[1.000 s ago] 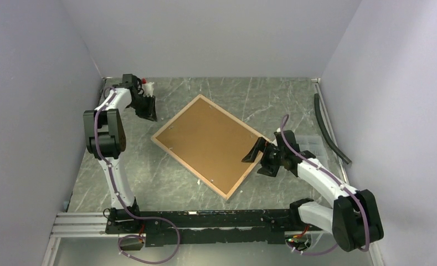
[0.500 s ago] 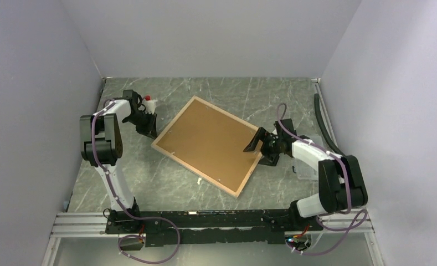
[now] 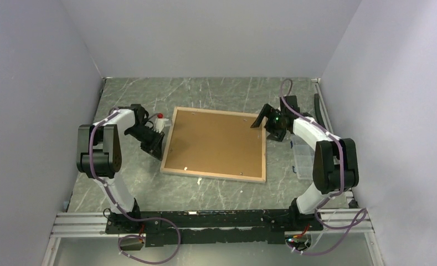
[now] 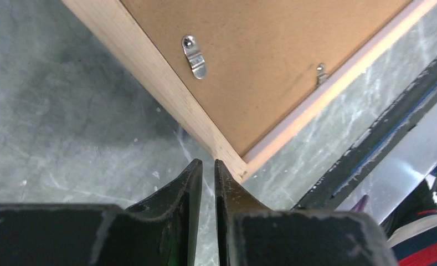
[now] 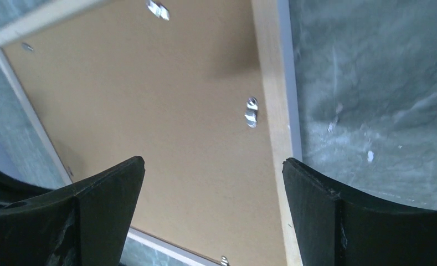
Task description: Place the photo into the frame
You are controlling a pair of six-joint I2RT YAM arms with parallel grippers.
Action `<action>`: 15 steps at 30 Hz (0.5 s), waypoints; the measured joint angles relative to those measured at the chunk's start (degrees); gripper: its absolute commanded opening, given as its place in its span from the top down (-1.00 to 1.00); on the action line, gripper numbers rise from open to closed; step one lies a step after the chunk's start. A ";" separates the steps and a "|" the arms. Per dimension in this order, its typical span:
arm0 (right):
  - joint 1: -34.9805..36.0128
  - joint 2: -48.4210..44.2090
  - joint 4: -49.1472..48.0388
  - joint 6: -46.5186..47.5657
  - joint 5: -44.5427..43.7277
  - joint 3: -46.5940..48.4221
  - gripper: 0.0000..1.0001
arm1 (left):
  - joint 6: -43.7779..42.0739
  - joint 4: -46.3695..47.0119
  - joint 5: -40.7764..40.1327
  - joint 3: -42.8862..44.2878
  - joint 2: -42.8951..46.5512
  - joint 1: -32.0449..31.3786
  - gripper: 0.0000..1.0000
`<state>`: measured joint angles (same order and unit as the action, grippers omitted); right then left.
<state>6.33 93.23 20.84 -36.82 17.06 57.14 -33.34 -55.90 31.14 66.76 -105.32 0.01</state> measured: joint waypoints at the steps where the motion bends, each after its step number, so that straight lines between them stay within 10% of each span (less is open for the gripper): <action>1: 0.00 -0.35 0.33 0.04 -0.94 1.20 -0.99 | -0.07 -0.61 1.01 0.02 0.68 0.15 0.55; 15: 26.38 -0.59 -3.52 -4.83 -5.90 10.58 -0.82 | 7.08 1.84 13.70 6.84 -5.42 6.45 0.18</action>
<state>32.71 92.64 17.32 -41.65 11.16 67.72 -26.26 -54.06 44.84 73.60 -110.74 6.46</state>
